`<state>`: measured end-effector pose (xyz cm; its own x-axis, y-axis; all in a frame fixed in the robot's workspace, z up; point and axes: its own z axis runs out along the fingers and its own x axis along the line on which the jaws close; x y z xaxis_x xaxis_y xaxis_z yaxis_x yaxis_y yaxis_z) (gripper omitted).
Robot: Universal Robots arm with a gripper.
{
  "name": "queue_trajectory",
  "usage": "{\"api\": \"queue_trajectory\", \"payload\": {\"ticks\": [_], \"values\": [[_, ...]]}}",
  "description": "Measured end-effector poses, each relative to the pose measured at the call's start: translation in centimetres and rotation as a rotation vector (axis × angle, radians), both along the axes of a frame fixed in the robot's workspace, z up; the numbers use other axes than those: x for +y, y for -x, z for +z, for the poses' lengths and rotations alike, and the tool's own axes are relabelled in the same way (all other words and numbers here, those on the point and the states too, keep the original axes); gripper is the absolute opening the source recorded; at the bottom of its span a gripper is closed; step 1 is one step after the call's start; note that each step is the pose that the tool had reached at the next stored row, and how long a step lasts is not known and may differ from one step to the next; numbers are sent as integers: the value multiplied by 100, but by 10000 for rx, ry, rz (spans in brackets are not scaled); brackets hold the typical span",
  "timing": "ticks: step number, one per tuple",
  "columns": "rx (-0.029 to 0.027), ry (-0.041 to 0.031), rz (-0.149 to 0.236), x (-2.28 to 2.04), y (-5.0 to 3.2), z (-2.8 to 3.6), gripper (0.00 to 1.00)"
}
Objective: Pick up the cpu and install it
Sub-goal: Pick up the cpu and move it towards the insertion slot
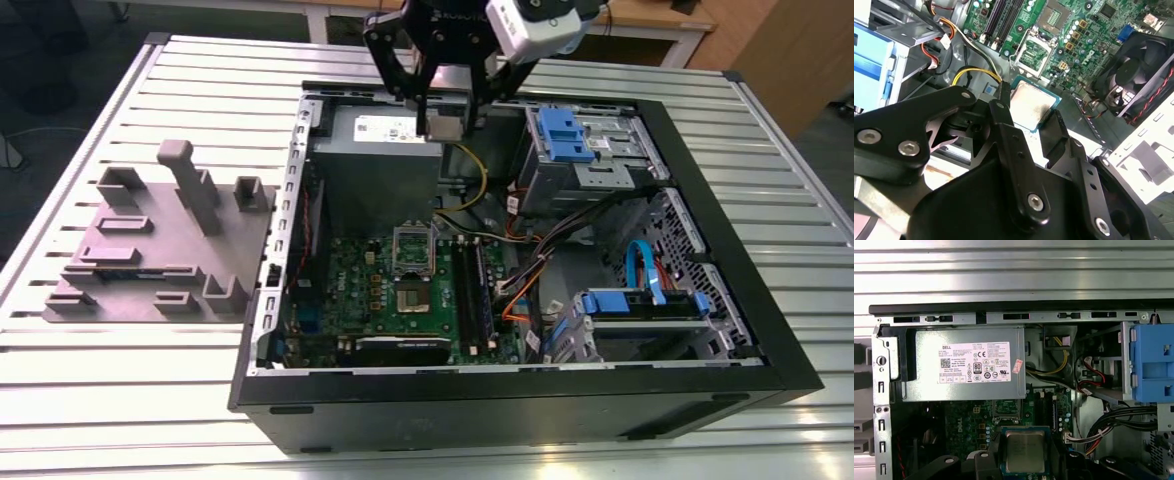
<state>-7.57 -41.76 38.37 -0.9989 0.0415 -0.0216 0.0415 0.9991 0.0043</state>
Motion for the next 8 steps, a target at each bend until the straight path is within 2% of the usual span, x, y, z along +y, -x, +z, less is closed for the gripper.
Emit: {"api": "queue_trajectory", "payload": {"ticks": [8], "values": [[8,4,0,-4,0,-58,47]]}}
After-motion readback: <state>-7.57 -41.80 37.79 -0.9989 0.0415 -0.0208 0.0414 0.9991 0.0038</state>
